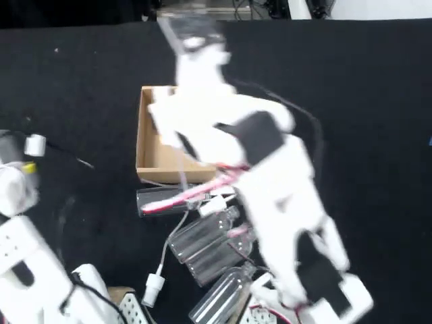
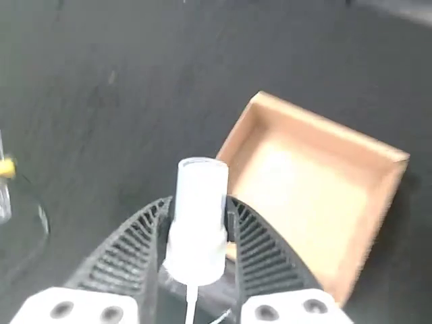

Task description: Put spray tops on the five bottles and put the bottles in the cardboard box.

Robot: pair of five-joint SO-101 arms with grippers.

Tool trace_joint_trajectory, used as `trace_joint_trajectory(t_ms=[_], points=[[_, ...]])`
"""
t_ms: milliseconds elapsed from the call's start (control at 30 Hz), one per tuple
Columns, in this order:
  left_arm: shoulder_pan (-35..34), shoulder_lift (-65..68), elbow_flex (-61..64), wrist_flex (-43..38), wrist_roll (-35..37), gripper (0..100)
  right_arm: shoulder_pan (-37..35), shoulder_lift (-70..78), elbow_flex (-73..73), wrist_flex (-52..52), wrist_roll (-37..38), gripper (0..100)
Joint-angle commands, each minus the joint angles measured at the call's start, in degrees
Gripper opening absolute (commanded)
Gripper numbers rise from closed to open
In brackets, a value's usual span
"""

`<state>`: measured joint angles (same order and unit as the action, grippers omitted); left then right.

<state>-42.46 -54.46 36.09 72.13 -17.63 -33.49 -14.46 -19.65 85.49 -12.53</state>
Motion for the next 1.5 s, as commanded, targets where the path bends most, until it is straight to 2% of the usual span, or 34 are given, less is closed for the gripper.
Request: trace_joint_trajectory(t_ms=[0, 100, 267, 367, 500, 633, 800, 1000, 1300, 1467], points=[[10.7, -6.7, 1.7, -1.2, 0.8, 20, 8.1, -13.8, 7.3, -5.7, 1.5, 1.0], [19.9, -8.0, 3.7, -1.2, 2.2, 20, 14.0, -23.0, 17.4, -9.9, 5.8, 1.0], [33.5, -8.2, 4.8, -5.7, 7.4, 20, 25.4, -39.2, 36.1, -19.9, 6.2, 1.0], [39.7, -8.3, 5.7, -10.2, 10.5, 20, 27.8, -47.6, 45.4, -27.7, 5.9, 1.0], [46.3, -8.4, 7.9, -14.8, 11.9, 20, 28.0, -55.2, 52.2, -36.5, -0.1, 1.1], [48.0, -8.4, 10.9, -16.1, 11.9, 20, 27.6, -57.0, 52.2, -39.3, -1.8, 1.1], [48.5, -8.4, 16.6, -21.9, 12.0, 20, 27.5, -54.1, 47.2, -42.7, -2.4, 1.1], [48.5, -9.2, 23.3, -30.2, 12.0, 20, 20.7, -43.4, 36.4, -42.8, -1.9, 1.1], [48.6, -28.2, 36.1, -36.8, 12.3, 20, 15.6, -34.5, 27.3, -43.3, -1.8, 1.1], [52.4, -37.7, 40.7, -37.3, 16.7, 20, 12.2, -31.5, 25.5, -47.3, -1.8, 1.1]])
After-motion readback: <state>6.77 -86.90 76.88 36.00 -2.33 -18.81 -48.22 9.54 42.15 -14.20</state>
